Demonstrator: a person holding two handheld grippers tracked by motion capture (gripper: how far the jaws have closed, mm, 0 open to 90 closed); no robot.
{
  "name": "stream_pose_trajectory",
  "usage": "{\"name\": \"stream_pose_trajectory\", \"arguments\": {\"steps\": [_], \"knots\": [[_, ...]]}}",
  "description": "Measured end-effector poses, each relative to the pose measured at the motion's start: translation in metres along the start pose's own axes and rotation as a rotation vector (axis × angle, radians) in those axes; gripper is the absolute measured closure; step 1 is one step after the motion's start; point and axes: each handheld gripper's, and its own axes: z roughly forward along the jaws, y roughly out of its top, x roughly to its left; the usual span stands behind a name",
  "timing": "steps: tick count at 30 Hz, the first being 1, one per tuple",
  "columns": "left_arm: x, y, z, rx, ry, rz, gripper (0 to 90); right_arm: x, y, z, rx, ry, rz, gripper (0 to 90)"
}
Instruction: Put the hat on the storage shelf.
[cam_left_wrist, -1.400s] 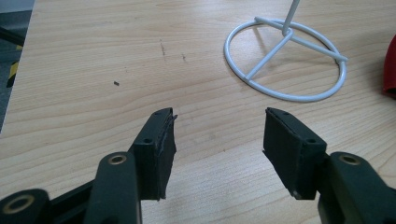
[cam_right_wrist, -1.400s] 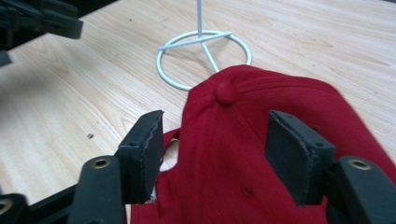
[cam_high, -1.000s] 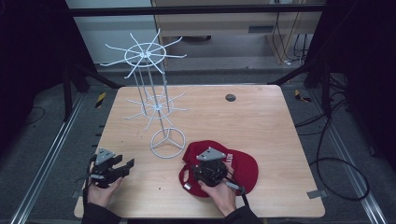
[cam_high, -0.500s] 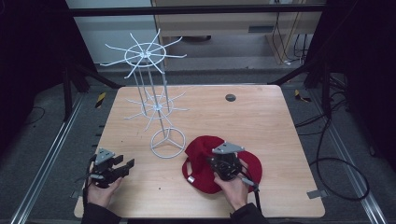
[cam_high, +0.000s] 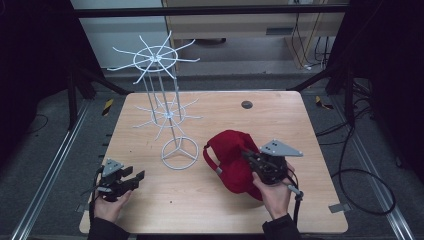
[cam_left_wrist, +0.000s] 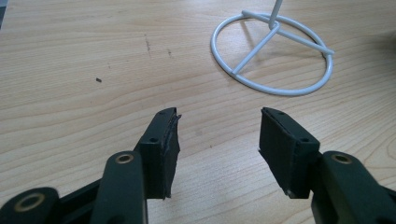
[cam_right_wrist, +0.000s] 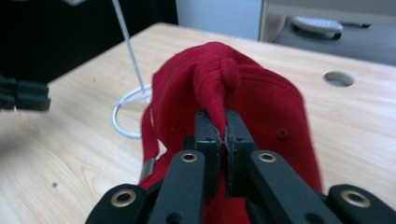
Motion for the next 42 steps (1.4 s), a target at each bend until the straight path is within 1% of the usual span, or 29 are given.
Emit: {"name": "stream_pose_trajectory", "arguments": {"steps": [5, 7, 9, 14, 19, 21, 25, 29, 35, 42], "knots": [[-0.002, 0.0, 0.001, 0.003, -0.004, 0.005, 46.7, -0.014, 0.011, -0.019, -0.053, -0.017, 0.036, 87.1], [-0.002, 0.0, 0.002, 0.004, -0.004, 0.005, 46.7, -0.018, 0.016, -0.026, -0.08, -0.013, 0.051, 87.2], [-0.002, 0.0, 0.003, 0.006, -0.004, 0.005, 46.7, -0.021, 0.02, -0.03, -0.105, -0.01, 0.055, 87.2], [-0.003, 0.0, 0.002, 0.006, -0.005, 0.005, 46.7, -0.023, 0.036, -0.04, -0.158, -0.007, 0.061, 87.2], [-0.002, 0.0, 0.002, 0.007, -0.006, 0.006, 46.7, -0.026, 0.057, -0.052, -0.235, -0.017, 0.075, 87.2], [-0.003, 0.0, 0.003, 0.007, -0.007, 0.006, 46.6, -0.027, 0.065, -0.055, -0.256, -0.023, 0.077, 87.2], [-0.003, 0.0, 0.003, 0.007, -0.008, 0.006, 46.6, -0.027, 0.081, -0.059, -0.295, -0.016, 0.084, 87.2], [-0.003, 0.0, 0.003, 0.008, -0.007, 0.008, 46.6, -0.025, 0.093, -0.061, -0.326, -0.007, 0.088, 87.3], [-0.003, 0.0, 0.003, 0.008, -0.008, 0.011, 46.6, -0.018, 0.114, -0.06, -0.354, -0.004, 0.066, 87.3], [-0.002, 0.0, 0.003, 0.007, -0.008, 0.008, 46.5, -0.012, 0.136, -0.065, -0.406, 0.005, 0.062, 87.3]]}}
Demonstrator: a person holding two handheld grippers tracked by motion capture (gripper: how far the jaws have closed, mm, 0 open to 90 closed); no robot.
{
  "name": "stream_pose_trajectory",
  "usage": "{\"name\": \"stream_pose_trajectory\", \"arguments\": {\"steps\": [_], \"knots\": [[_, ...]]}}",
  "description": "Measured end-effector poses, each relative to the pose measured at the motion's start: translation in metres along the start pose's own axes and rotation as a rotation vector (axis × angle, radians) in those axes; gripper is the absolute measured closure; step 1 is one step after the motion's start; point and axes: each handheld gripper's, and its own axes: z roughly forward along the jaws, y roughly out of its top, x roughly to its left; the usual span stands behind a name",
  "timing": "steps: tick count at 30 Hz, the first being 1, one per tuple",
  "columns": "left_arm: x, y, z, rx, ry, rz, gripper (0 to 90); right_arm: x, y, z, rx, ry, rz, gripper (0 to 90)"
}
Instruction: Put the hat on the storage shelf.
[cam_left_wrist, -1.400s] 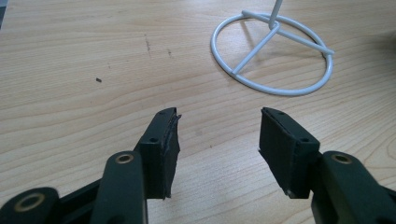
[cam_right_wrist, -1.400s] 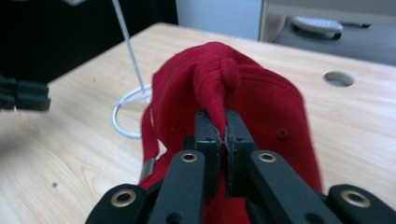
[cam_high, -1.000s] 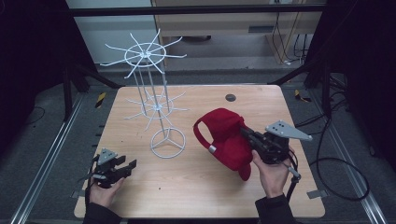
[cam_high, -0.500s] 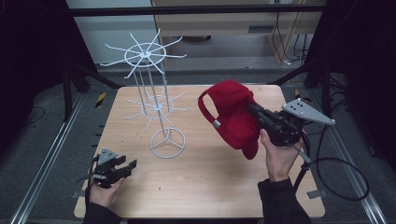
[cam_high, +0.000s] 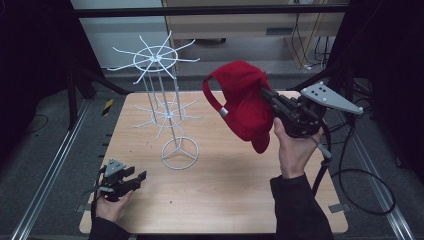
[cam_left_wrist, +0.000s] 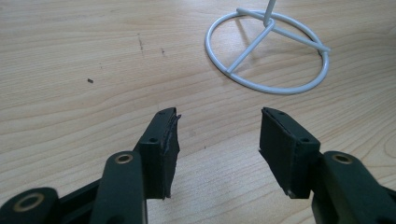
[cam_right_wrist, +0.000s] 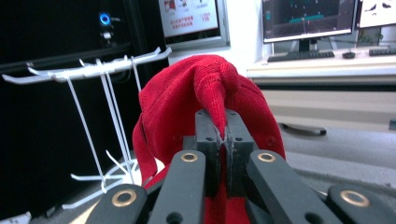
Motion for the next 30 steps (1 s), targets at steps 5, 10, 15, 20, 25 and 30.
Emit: {"name": "stream_pose_trajectory", "arguments": {"steps": [5, 10, 15, 20, 25, 30], "knots": [[0.0, 0.0, 0.0, 0.0, 0.0, 0.0, 46.5, 0.004, 0.019, -0.005, -0.047, 0.007, -0.004, 87.3], [0.0, 0.0, 0.0, 0.001, -0.001, 0.001, 46.5, 0.008, 0.034, -0.007, -0.078, 0.01, -0.008, 87.3], [0.0, 0.0, 0.0, 0.003, -0.001, 0.003, 46.5, 0.012, 0.045, -0.005, -0.1, 0.013, -0.015, 87.3], [0.0, 0.0, 0.0, 0.005, -0.001, 0.005, 46.5, 0.016, 0.055, 0.001, -0.118, 0.03, -0.009, 87.3], [0.0, 0.0, 0.0, 0.005, -0.002, 0.005, 46.5, 0.022, 0.06, 0.014, -0.116, 0.04, -0.008, 87.3], [0.0, 0.0, -0.001, 0.0, -0.004, 0.006, 46.5, 0.029, 0.056, 0.034, -0.083, 0.043, -0.012, 87.3]]}}
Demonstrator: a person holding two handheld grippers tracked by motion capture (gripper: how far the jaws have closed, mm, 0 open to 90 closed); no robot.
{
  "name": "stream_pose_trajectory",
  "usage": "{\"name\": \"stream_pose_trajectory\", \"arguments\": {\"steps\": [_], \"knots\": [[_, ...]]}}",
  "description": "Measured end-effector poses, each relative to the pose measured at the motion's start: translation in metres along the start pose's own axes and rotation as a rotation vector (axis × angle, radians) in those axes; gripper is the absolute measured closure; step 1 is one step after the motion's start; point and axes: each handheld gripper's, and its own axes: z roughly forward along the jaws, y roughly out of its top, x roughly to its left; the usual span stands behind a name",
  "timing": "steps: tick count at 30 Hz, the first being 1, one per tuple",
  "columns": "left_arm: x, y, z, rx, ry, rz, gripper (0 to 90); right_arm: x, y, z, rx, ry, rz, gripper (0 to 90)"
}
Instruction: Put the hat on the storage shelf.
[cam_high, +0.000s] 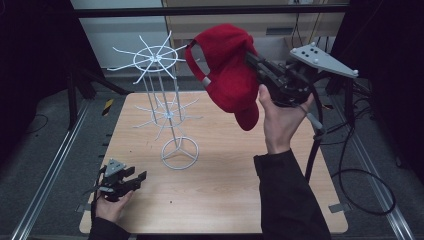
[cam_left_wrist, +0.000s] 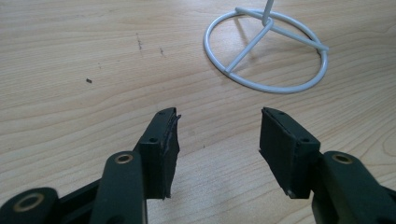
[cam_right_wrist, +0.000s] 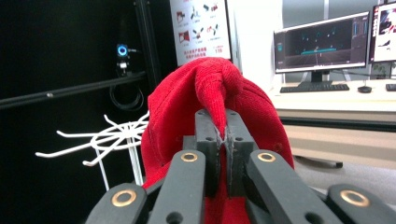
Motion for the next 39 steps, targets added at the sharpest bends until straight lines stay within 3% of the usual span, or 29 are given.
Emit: {"name": "stream_pose_trajectory", "arguments": {"steps": [16, 30, 36, 39], "knots": [[0.0, 0.0, 0.001, 0.004, 0.001, 0.001, 46.5, -0.019, -0.041, 0.02, 0.113, -0.042, 0.021, 86.2], [-0.001, 0.0, 0.002, 0.006, -0.003, 0.001, 46.5, -0.024, -0.086, 0.032, 0.267, 0.0, 0.006, 80.2], [-0.001, 0.0, 0.001, 0.007, -0.002, 0.003, 46.4, -0.023, -0.095, 0.03, 0.285, 0.021, -0.013, 72.7], [-0.001, 0.0, 0.001, 0.006, -0.002, 0.003, 46.2, -0.024, -0.098, 0.023, 0.285, 0.01, -0.04, 64.0]]}}
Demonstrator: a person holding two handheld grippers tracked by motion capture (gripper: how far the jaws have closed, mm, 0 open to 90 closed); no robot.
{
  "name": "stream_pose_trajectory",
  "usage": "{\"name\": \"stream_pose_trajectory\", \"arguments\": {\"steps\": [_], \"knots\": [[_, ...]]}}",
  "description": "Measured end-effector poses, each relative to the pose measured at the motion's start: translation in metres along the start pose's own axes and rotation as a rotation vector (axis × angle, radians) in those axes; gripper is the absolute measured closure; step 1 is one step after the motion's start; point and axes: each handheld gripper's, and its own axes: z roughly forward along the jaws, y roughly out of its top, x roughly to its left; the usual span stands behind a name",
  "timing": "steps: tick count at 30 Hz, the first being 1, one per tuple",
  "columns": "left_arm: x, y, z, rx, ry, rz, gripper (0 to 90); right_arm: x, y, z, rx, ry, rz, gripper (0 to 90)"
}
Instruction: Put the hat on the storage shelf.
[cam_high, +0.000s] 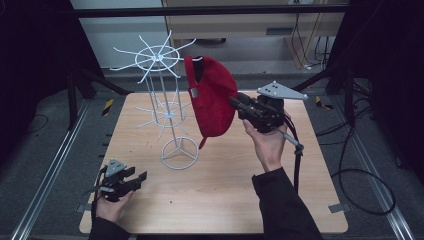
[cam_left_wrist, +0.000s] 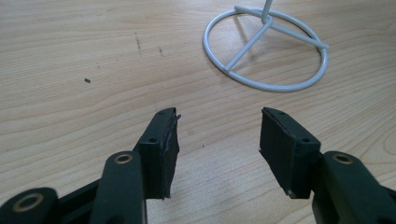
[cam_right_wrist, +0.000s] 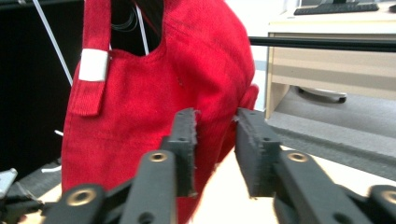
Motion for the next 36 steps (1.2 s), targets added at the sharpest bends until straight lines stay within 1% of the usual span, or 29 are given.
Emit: {"name": "stream_pose_trajectory", "arguments": {"steps": [3, 7, 9, 13, 14, 15, 20, 23, 24, 25, 26, 28, 30, 31, 33, 34, 36], "knots": [[0.0, 0.0, 0.0, 0.002, 0.005, 0.002, 46.0, -0.005, -0.006, -0.011, -0.008, -0.007, -0.015, 60.7], [0.0, 0.0, 0.001, 0.002, 0.003, 0.001, 45.8, -0.015, -0.021, -0.026, -0.023, -0.034, -0.018, 51.7], [0.0, -0.001, 0.001, 0.002, 0.004, 0.0, 45.5, -0.022, -0.034, -0.034, -0.017, -0.049, -0.009, 47.4], [0.0, -0.001, 0.002, 0.004, 0.003, 0.005, 44.4, -0.033, -0.062, -0.041, 0.01, -0.069, 0.001, 38.6], [0.0, -0.001, 0.003, 0.004, 0.003, 0.005, 43.3, -0.038, -0.074, -0.043, 0.019, -0.073, 0.007, 36.7], [0.0, -0.001, 0.003, 0.005, 0.006, 0.008, 42.6, -0.04, -0.08, -0.044, 0.028, -0.075, 0.01, 35.9], [-0.001, -0.003, 0.005, -0.007, 0.008, 0.024, 37.7, -0.058, -0.124, -0.045, 0.087, -0.094, 0.041, 28.9], [-0.001, -0.003, 0.006, -0.016, 0.014, 0.035, 35.2, -0.067, -0.147, -0.045, 0.12, -0.116, 0.045, 24.5], [0.0, -0.003, 0.006, -0.018, 0.013, 0.035, 34.0, -0.071, -0.157, -0.046, 0.145, -0.127, 0.043, 22.1], [0.0, -0.003, 0.006, -0.019, 0.014, 0.037, 33.0, -0.073, -0.163, -0.046, 0.154, -0.133, 0.046, 21.1], [0.0, -0.004, 0.006, -0.021, 0.013, 0.033, 32.1, -0.077, -0.174, -0.048, 0.172, -0.146, 0.045, 20.1], [0.001, -0.005, 0.008, -0.02, 0.016, 0.041, 30.0, -0.084, -0.19, -0.05, 0.219, -0.167, 0.043, 17.9], [0.003, -0.006, 0.009, -0.012, 0.021, 0.055, 28.2, -0.091, -0.202, -0.052, 0.266, -0.182, 0.047, 15.9], [0.005, -0.007, 0.011, -0.01, 0.026, 0.066, 27.7, -0.094, -0.206, -0.054, 0.28, -0.191, 0.043, 15.4], [0.007, -0.008, 0.013, -0.009, 0.034, 0.08, 26.2, -0.099, -0.215, -0.059, 0.296, -0.208, 0.053, 14.8], [0.008, -0.009, 0.014, -0.006, 0.033, 0.084, 25.8, -0.101, -0.218, -0.062, 0.307, -0.206, 0.062, 14.0], [0.01, -0.01, 0.016, 0.008, 0.039, 0.093, 24.5, -0.104, -0.224, -0.066, 0.318, -0.213, 0.063, 14.1]]}}
